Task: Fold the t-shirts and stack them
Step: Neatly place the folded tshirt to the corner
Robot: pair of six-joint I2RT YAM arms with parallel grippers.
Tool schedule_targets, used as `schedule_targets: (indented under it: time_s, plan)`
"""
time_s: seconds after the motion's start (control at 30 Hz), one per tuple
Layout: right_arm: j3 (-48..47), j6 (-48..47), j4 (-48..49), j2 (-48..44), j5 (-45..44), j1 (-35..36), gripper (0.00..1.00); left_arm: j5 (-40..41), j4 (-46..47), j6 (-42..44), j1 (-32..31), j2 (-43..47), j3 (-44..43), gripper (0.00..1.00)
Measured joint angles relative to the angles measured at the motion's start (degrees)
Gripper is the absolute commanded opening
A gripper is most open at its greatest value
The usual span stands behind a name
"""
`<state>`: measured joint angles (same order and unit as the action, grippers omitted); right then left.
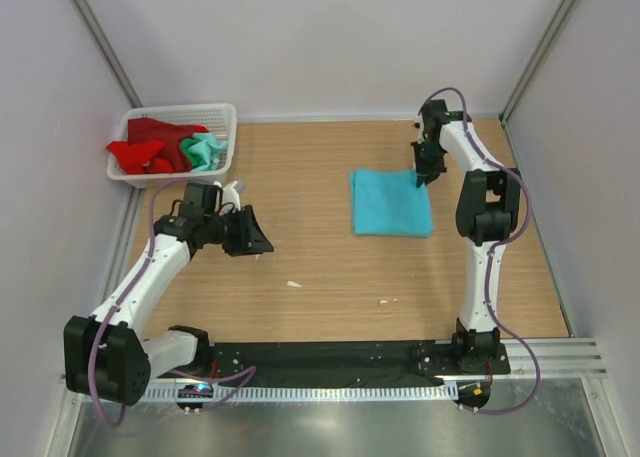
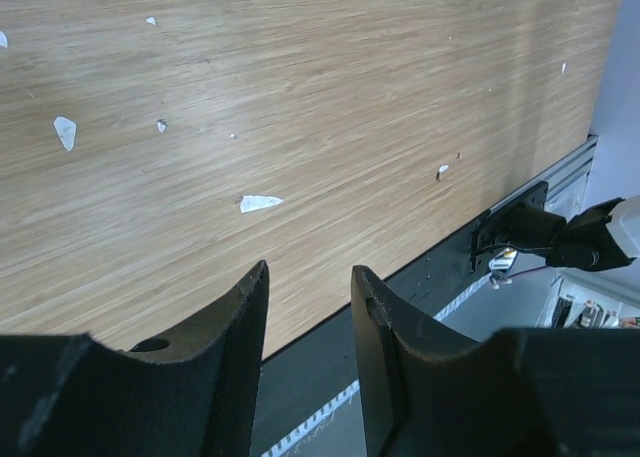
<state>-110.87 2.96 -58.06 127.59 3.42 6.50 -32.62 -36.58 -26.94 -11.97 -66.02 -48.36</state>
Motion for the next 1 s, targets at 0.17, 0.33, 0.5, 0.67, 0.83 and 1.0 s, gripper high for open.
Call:
schedule_targets:
  time_s: [0.17,0.33,0.5,0.67,0.83,1.0]
  plan:
    - [-15.3,-5.2,-2.4,9.8,-10.0,-5.7,0.01,0.0,0.1,0.4,0.0,-1.4,0.0,0.40]
    - [-26.5,-10.5,1.1,16.5,-17.9,-10.1,0.01,0.2,0.1,0.6,0.0,-5.7,-0.2,0.39]
    - [-28.2,-10.5,8.7,18.4,-20.7,-13.0,0.01,0.7,-0.1,1.0,0.1,-10.7,-1.1,0.39]
    - [-28.6,-7.7,16.5,20.1,-21.4,-14.6,0.01,0.7,-0.2,1.9,0.1,-14.7,-3.8,0.38]
    - [-30.0,-5.0,21.6,23.3,-22.4,-15.8,0.01,0.9,-0.3,2.4,0.1,-18.5,-6.6,0.37]
    - [-30.5,-3.2,24.5,25.2,-23.1,-16.9,0.01,0.9,-0.4,2.4,0.1,-20.3,-6.8,0.37]
